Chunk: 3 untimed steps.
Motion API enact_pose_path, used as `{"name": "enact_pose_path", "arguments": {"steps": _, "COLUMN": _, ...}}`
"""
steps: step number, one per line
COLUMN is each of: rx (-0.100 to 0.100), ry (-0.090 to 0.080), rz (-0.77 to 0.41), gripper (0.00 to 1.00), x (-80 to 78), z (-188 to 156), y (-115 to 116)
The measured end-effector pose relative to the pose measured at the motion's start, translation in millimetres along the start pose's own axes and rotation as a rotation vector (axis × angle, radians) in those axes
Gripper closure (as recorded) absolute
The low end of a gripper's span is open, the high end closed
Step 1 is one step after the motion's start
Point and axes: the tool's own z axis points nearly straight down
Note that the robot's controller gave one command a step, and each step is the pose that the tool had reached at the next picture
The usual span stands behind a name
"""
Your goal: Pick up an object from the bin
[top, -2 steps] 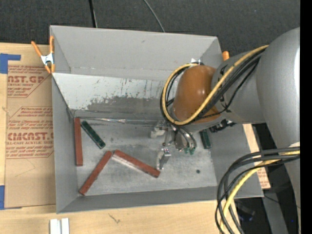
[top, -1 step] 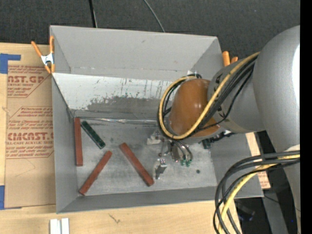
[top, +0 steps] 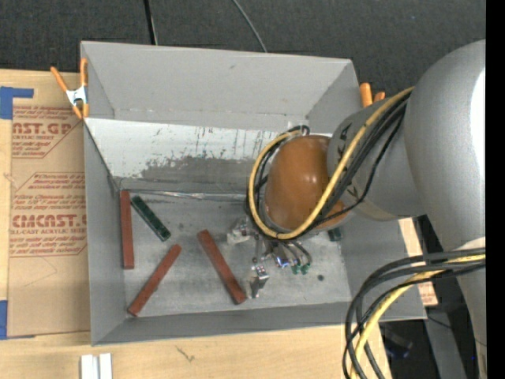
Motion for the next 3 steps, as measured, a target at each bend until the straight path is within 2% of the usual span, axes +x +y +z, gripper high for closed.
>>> {"name": "enact_pose_path", "arguments": {"steps": 1, "rx": 0.000, "ry": 0.002, "rz": -0.055, "gripper": 0.00, "x": -2.4, "z": -0.1, "y": 5.3}}
{"name": "enact_pose_path", "arguments": {"steps": 2, "rx": -0.010, "ry": 0.019, "rz": -0.144, "gripper": 0.00, "x": -6.1, "z": -20.2, "y": -5.2}}
{"name": "enact_pose_path", "arguments": {"steps": 3, "rx": -0.007, "ry": 0.021, "rz": -0.089, "gripper": 0.00, "x": -9.0, "z": -53.7, "y": 23.3}}
